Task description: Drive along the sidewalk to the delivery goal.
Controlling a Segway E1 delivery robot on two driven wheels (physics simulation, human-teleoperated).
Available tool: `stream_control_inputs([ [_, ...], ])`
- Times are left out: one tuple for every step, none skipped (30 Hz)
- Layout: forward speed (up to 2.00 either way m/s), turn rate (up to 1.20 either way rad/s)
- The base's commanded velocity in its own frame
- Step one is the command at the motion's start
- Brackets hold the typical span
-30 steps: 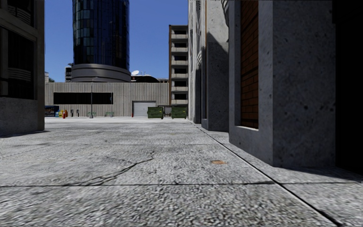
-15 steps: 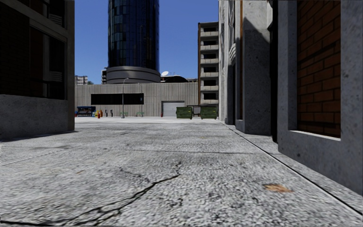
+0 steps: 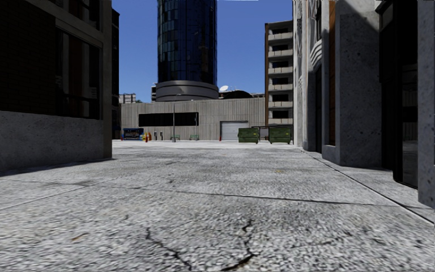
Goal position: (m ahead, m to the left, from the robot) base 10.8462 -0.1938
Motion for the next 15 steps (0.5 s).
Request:
stream_control_inputs([
  [2.00, 0.17],
  [2.00, 0.17],
  [2.00, 0.00],
  [2.00, 0.00],
  [2.00, 0.00],
  [2.00, 0.00],
  [2.00, 0.00],
  [2.00, 0.00],
  [2.00, 0.00],
  [2.00, 0.00],
  [2.00, 0.00],
  [2.00, 0.00],
  [2.00, 0.00],
  [2.00, 0.00],
  [2.00, 0.00],
])
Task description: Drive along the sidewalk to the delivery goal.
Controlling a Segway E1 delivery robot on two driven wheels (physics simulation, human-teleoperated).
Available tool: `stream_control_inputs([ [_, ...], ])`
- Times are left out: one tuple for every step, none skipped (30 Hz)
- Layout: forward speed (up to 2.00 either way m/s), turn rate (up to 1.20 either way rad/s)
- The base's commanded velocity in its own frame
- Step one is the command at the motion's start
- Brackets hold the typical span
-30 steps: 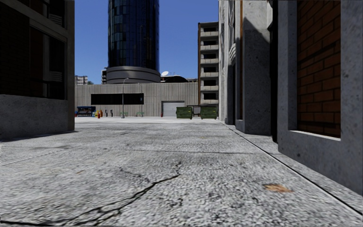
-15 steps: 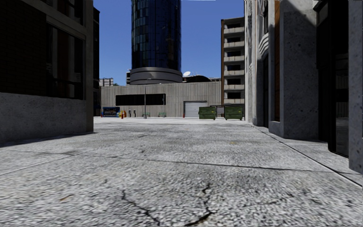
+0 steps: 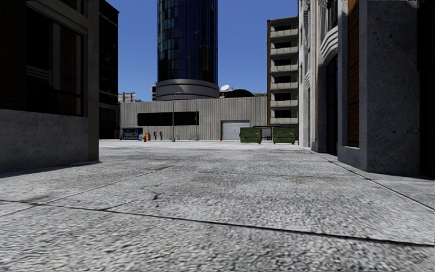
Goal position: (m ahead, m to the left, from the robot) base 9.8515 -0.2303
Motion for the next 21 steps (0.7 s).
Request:
stream_control_inputs([
  [2.00, 0.00],
  [2.00, 0.00],
  [2.00, 0.00],
  [2.00, 0.00],
  [2.00, 0.00],
  [2.00, 0.00],
  [2.00, 0.00],
  [2.00, 0.00],
  [2.00, 0.00],
  [2.00, 0.00],
  [2.00, 0.00],
  [2.00, 0.00],
  [2.00, 0.00],
  [2.00, 0.00],
  [2.00, 0.00],
  [2.00, 0.00],
  [2.00, 0.00],
  [2.00, 0.00],
  [2.00, 0.00],
  [2.00, 0.00],
  [2.00, 0.00],
])
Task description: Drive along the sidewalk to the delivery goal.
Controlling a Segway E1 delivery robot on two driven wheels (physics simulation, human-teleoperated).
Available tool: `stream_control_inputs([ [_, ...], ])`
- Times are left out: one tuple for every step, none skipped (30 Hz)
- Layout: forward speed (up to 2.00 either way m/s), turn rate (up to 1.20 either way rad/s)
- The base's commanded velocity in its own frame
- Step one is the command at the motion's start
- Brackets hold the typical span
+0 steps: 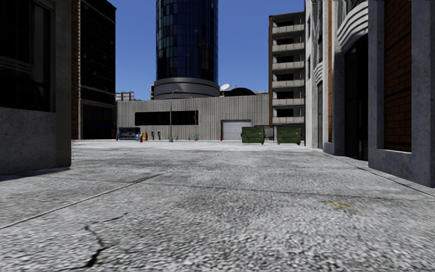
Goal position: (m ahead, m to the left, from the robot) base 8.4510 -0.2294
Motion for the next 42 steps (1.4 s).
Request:
stream_control_inputs([
  [2.00, 0.00],
  [2.00, 0.00],
  [2.00, 0.00],
  [2.00, 0.00],
  [2.00, 0.00],
  [2.00, 0.00],
  [2.00, 0.00],
  [2.00, 0.00],
  [2.00, 0.00],
  [2.00, 0.00],
  [2.00, 0.00],
  [2.00, 0.00],
  [2.00, 0.00],
  [2.00, 0.00],
  [2.00, 0.00],
  [2.00, 0.00],
  [2.00, 0.00],
  [2.00, 0.00],
  [2.00, 0.00],
  [2.00, 0.00],
  [2.00, 0.00],
  [2.00, 0.00],
  [2.00, 0.00],
  [2.00, 0.00],
  [2.00, 0.00],
  [2.00, 0.00],
  [2.00, 0.00],
  [2.00, 0.00],
  [2.00, 0.00],
  [2.00, 0.00],
  [2.00, 0.00],
  [2.00, 0.00],
  [2.00, 0.00],
  [2.00, 0.00],
  [2.00, 0.00],
  [2.00, 0.00],
  [2.00, 0.00],
  [2.00, 0.00],
  [2.00, 0.00],
  [2.00, 0.00],
  [2.00, 0.00],
  [2.00, 0.00],
])
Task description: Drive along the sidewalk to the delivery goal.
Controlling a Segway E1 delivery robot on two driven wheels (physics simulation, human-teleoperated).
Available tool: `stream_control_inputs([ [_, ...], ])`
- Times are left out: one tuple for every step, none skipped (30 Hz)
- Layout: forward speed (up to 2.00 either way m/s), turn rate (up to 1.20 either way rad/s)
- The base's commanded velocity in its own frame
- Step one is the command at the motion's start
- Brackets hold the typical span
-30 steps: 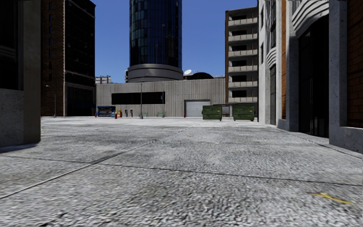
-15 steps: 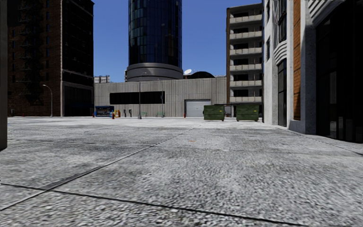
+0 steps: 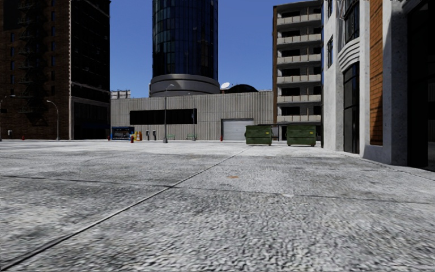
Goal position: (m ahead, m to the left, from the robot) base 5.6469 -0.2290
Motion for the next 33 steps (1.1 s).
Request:
stream_control_inputs([
  [2.00, 0.00],
  [2.00, 0.00],
  [2.00, 0.00],
  [2.00, 0.00],
  [2.00, 0.00],
  [2.00, 0.00],
  [2.00, 0.00],
  [2.00, 0.00],
  [2.00, 0.00],
  [2.00, 0.00],
  [2.00, -0.02],
  [2.00, -0.05],
  [2.00, -0.05],
  [2.00, -0.05],
  [2.00, -0.05],
  [2.00, -0.05],
  [2.00, -0.06],
  [2.00, -0.06],
  [2.00, -0.03],
  [2.00, 0.00],
  [2.00, 0.00],
  [2.00, 0.00],
  [2.00, 0.00],
  [2.00, 0.00],
  [2.00, 0.00],
  [2.00, 0.00],
  [2.00, 0.00],
  [2.00, 0.00],
  [2.00, 0.00],
  [2.00, -0.05],
  [2.00, -0.08],
  [2.00, -0.09],
  [2.00, -0.09],
])
